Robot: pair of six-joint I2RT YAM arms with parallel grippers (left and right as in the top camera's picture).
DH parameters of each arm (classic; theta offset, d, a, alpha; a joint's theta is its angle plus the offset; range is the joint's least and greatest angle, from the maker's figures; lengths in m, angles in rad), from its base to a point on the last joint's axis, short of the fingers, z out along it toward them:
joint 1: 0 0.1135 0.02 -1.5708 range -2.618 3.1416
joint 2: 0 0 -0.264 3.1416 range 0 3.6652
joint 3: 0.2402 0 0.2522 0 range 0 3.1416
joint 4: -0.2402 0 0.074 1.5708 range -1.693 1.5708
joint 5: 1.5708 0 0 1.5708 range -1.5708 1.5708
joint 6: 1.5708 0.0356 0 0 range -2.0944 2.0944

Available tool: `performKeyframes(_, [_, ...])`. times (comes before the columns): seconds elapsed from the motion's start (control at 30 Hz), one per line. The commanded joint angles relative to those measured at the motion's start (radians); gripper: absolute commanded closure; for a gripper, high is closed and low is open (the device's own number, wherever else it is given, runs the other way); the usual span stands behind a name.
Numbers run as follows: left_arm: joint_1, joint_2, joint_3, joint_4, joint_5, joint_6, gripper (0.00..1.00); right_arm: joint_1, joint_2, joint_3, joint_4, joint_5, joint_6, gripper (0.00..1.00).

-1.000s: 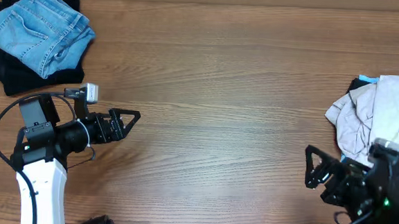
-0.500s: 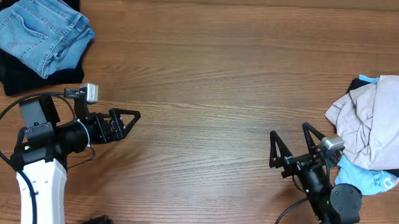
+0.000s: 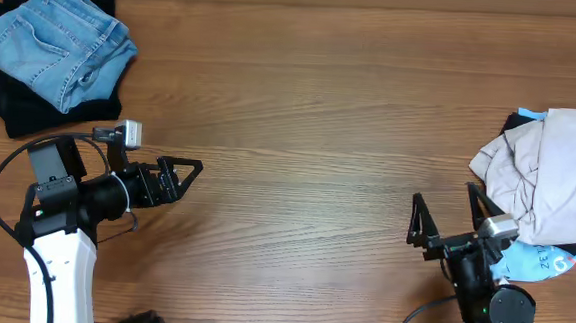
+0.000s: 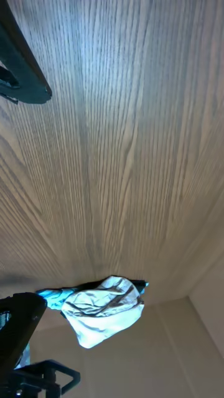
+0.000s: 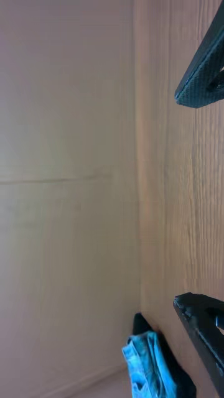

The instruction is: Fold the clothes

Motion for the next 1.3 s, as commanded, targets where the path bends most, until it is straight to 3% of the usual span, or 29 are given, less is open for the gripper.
performKeyframes(0.0, [-0.003,0.003,-0.006,0.003,0.004,0.012,0.0,-0.049,-0.012,-0.023,0.006,0.005,-0.01,0.0])
performKeyframes(0.33, [-0.003,0.003,-0.006,0.003,0.004,0.012,0.0,-0.088,-0.012,-0.063,-0.074,0.063,-0.013,0.0])
performKeyframes(1.1, [-0.003,0.003,-0.006,0.003,0.004,0.012,0.0,-0.087,-0.012,-0.063,-0.074,0.058,-0.01,0.0])
performKeyframes(1.27, [-0.023,-0.005,-0.008,-0.066,-0.204,-0.022,0.0,-0.087,-0.012,-0.063,-0.074,0.058,-0.01,0.0])
